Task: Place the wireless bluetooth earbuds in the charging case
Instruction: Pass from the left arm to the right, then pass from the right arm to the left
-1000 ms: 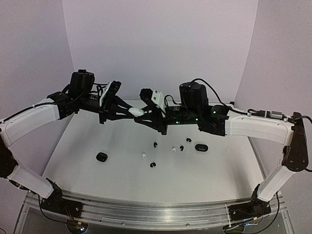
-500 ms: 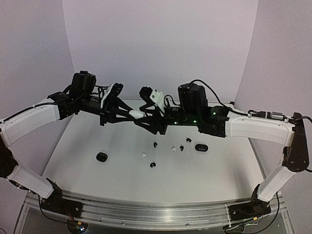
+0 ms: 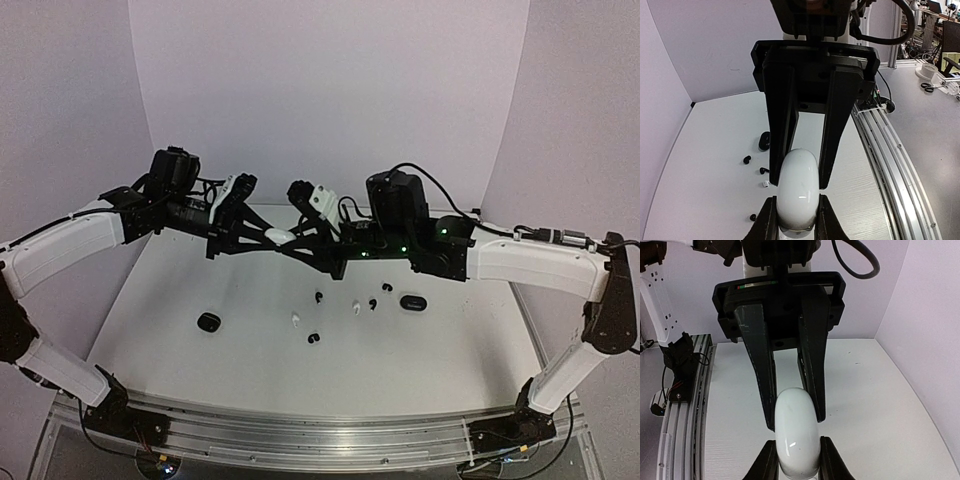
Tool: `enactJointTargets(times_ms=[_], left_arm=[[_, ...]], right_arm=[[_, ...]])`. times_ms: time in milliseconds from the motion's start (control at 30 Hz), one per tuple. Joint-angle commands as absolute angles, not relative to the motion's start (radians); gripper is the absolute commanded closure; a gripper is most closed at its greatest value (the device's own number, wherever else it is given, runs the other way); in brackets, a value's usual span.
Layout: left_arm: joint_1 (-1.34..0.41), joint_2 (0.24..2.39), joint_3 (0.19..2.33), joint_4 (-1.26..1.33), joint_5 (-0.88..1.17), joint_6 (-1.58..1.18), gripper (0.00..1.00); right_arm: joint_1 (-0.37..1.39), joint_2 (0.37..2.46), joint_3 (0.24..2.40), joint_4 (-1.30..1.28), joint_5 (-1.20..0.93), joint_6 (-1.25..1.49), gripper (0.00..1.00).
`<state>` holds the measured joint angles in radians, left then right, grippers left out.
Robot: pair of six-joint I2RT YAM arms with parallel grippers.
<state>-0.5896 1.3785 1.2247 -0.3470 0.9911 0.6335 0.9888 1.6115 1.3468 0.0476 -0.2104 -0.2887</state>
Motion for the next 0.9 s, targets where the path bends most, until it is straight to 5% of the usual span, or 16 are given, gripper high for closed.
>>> enactJointTargets(times_ms=[0,133,300,333,433,500,867], left_arm=[[-0.593,1.381,1.280,-0.383,0.995,0.670,1.00],[-0.593,1.384,1.292,-0.378,1.006,0.662,1.00],[-0.593,1.380,1.285,-0.410,1.044,0.673,0.98],[-0.593,1.376,1.278,-0.422,1.057,0.673,0.94],[-0.590,1.350,1.232,-0.406,1.083,0.635,0.47],[-0.588,1.325,1.187,-0.354,1.104,0.593,0.39],[-0.591,1.301,1.104,-0.091,1.128,0.422,0.53]], right_arm=[[0.985,1.591,1.395,0.046,-0.246,-0.294,0.82],[0.984,1.617,1.414,0.033,-0.274,-0.300,1.00],[0.984,1.615,1.418,0.029,-0.280,-0.298,1.00],[0.984,1.608,1.417,0.030,-0.279,-0.300,1.00],[0.984,1.573,1.419,0.031,-0.287,-0.304,1.00],[0.985,1.554,1.426,0.035,-0.304,-0.300,1.00],[1.006,1.577,1.463,0.037,-0.328,-0.296,1.00]])
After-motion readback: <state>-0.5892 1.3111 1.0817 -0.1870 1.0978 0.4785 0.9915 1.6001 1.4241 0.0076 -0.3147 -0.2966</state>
